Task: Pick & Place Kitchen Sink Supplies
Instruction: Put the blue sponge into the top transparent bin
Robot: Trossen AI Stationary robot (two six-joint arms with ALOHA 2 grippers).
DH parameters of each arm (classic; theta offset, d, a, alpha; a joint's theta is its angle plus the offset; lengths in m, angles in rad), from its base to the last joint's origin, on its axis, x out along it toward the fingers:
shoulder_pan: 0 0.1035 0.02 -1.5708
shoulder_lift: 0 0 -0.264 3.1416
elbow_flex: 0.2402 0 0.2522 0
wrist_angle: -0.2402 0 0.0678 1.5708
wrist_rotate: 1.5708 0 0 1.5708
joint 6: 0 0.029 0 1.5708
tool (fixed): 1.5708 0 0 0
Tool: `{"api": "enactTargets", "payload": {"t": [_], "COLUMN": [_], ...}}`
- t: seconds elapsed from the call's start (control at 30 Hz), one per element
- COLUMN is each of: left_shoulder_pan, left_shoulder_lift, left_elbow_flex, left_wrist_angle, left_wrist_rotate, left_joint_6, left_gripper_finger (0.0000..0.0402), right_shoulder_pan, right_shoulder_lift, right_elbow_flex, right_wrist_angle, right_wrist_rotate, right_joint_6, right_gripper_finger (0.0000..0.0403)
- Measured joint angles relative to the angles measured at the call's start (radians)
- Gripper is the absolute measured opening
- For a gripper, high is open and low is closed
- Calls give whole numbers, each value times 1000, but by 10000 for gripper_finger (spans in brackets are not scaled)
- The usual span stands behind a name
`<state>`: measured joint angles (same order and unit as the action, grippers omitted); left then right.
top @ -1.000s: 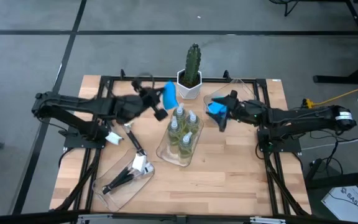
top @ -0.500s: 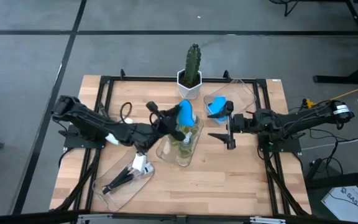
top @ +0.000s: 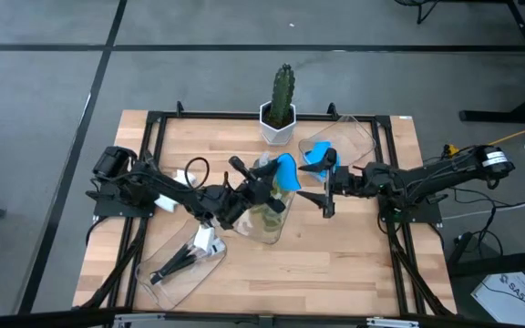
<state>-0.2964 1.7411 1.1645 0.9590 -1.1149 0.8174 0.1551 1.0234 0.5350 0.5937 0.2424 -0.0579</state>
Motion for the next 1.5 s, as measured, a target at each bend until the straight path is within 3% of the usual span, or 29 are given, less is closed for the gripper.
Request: {"api": "enactTargets", "payload": {"t": [0.27,0.63,0.8,0.97,1.1,1.5], "left_shoulder_pan": [19,19,24,24,22,-5], "left_shoulder_lift": [0,14,17,17,17,-9], "left_elbow_flex": [0,0,0,0,0,-1], "left_wrist_angle": [8,0,-12,-17,-17,-1], "left_wrist_rotate": [4,41,34,15,-83,-244], "left_joint_6": [6,-31,-48,-50,-74,-24], "left_gripper_finger": [2,2,3,14,32,131], "right_shoulder_pan": [0,-1,0,0,-2,-4], "right_shoulder_lift": [54,133,135,135,134,20], "right_elbow_flex": [0,0,0,0,0,0], "right_wrist_angle": [109,220,223,197,174,2], "right_wrist_rotate": [-88,47,49,50,64,106], "right_joint_6": [9,26,7,-22,-30,-40], "right_gripper_finger": [330,319,246,123,26,12]}}
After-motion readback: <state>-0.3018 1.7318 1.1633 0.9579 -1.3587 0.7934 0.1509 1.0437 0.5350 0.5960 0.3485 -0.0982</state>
